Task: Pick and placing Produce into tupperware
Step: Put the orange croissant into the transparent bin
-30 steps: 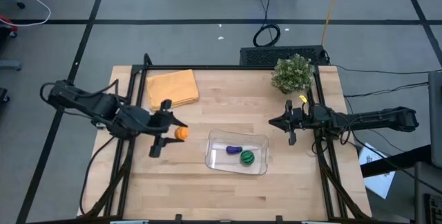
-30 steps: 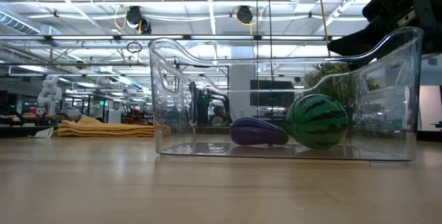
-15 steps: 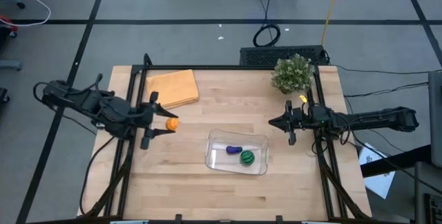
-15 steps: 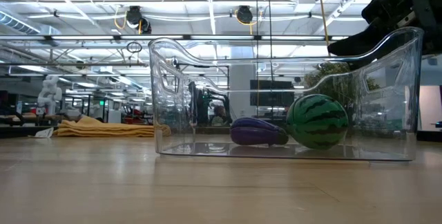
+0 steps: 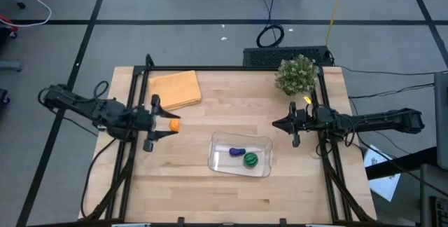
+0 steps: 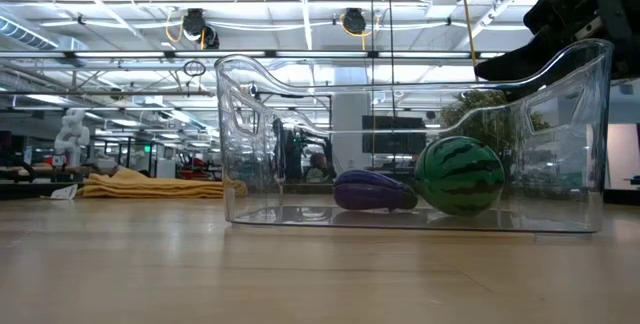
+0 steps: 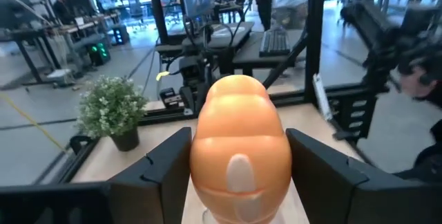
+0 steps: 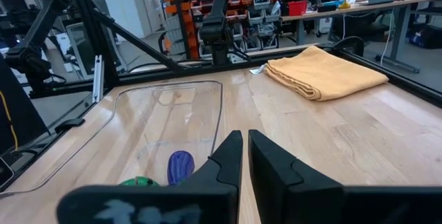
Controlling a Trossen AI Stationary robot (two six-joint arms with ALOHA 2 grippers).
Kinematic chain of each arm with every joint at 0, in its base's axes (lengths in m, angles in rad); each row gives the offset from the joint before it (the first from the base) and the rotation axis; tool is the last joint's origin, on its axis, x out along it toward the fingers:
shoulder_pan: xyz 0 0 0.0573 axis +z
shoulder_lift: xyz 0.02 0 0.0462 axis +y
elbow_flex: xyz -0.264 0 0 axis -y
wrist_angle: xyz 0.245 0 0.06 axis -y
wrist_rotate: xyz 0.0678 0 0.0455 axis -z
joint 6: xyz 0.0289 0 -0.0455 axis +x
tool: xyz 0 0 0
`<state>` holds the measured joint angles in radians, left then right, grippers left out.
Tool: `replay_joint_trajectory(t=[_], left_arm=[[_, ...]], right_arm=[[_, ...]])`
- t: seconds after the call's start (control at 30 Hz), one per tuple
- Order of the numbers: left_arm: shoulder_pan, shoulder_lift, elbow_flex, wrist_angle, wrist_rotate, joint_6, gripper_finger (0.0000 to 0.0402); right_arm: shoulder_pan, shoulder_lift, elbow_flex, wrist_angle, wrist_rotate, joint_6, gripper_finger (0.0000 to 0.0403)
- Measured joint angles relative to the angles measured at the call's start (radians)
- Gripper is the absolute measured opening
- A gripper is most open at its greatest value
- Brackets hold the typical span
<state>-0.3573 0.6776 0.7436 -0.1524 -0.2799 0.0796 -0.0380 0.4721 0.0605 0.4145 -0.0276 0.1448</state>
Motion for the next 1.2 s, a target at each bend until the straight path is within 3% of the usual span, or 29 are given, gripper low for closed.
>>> replay_joint_trajectory(t=[0.43, 0.83, 1.2], left_arm=[[0.036, -0.023, -0.235, 0.308, 0.017, 0.102, 0.0211], [0.173, -0.094, -0.278, 0.232, 0.283, 0.107, 0.0211], [0.190, -0.088, -0.281, 0.165, 0.298, 0.057, 0.0211]], right_arm=[[0.000, 0.000, 0.000, -0.014, 0.000, -0.003, 0.0016], [0.000, 0.000, 0.000, -0.016, 0.000, -0.006, 0.0016], [0.000, 0.000, 0.000, -0.040, 0.001, -0.001, 0.0016]])
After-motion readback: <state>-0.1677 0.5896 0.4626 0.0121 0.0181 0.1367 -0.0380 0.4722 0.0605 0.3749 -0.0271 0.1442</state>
